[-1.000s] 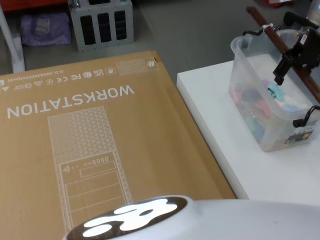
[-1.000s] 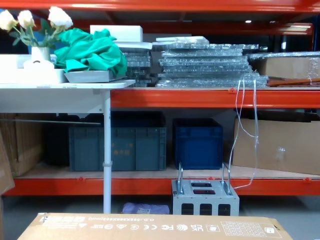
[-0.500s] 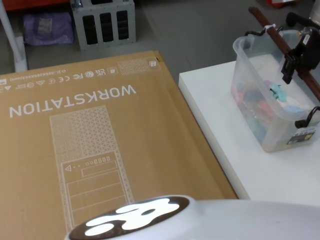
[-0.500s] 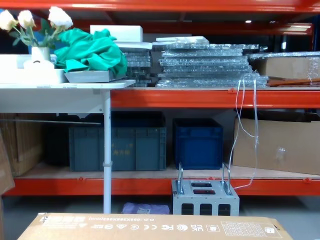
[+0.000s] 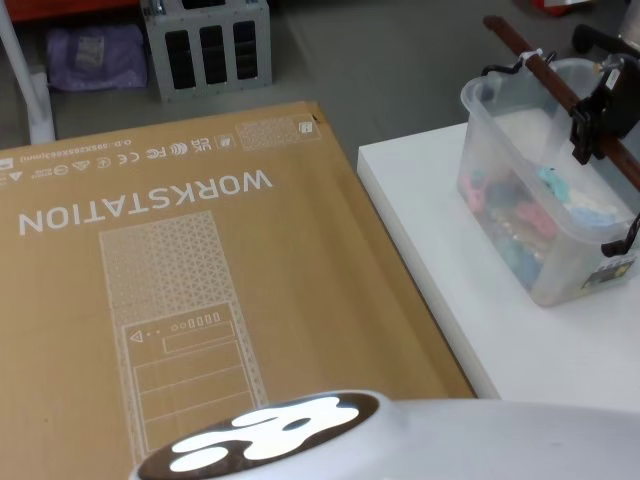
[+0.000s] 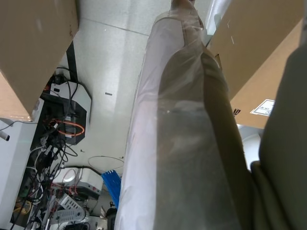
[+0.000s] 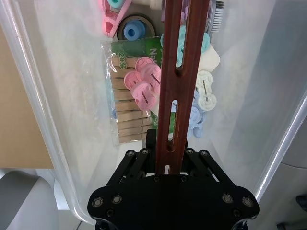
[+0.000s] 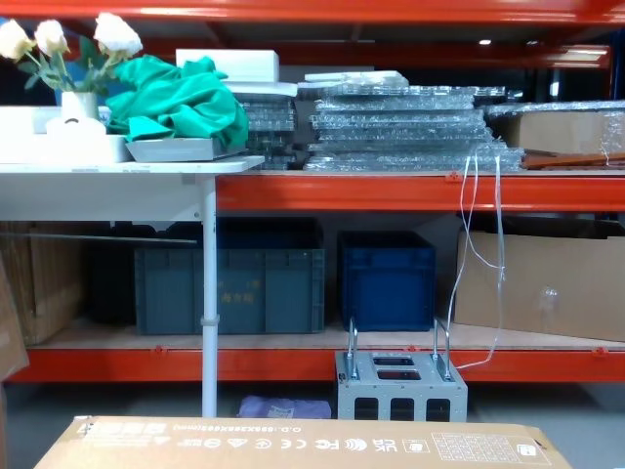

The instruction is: Use one hand to grasp the basket and place it at the designated location.

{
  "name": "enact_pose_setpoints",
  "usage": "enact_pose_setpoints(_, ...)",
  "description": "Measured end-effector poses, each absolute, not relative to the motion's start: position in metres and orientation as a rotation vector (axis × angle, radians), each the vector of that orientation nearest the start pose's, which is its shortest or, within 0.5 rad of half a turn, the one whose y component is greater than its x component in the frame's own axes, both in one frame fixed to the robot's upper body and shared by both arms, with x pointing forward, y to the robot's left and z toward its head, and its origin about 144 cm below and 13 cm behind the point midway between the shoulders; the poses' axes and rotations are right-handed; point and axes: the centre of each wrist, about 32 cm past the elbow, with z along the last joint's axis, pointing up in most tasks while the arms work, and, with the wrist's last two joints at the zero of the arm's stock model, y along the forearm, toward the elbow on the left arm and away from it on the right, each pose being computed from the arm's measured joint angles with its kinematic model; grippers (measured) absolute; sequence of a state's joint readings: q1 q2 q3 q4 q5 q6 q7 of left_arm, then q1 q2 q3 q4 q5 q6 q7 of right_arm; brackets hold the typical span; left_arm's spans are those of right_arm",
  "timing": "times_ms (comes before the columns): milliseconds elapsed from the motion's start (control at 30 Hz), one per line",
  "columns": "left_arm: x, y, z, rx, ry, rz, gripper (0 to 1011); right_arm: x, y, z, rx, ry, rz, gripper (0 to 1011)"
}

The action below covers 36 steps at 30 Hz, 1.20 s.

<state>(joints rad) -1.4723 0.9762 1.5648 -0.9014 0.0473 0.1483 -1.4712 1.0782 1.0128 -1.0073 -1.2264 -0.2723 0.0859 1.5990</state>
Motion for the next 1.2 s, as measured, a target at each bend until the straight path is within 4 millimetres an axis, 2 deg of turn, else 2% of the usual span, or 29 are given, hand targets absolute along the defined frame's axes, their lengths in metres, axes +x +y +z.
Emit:
enact_pose_setpoints(300, 0.616, 0.497, 1.396, 1.629, 0.166, 0.178, 0, 0.592, -0.435, 1.384, -1.562, -0.042, 0.024, 229)
enact_pose_setpoints(533, 0.616, 0.497, 1.396, 1.629, 0.167, 0.178, 0, 0.588, -0.432, 1.415, -1.597, -0.057, -0.009, 229)
enact_pose_setpoints(633, 0.616, 0.497, 1.396, 1.629, 0.166, 0.178, 0, 0.585, -0.427, 1.435, -1.609, -0.076, -0.021, 229)
enact_pose_setpoints(967, 0.616, 0.497, 1.396, 1.629, 0.166, 0.178, 0, 0.58, -0.417, 1.462, -1.624, -0.121, -0.038, 229)
enact_pose_setpoints(1200, 0.616, 0.497, 1.396, 1.629, 0.167, 0.178, 0, 0.579, -0.412, 1.471, -1.632, -0.143, -0.041, 229)
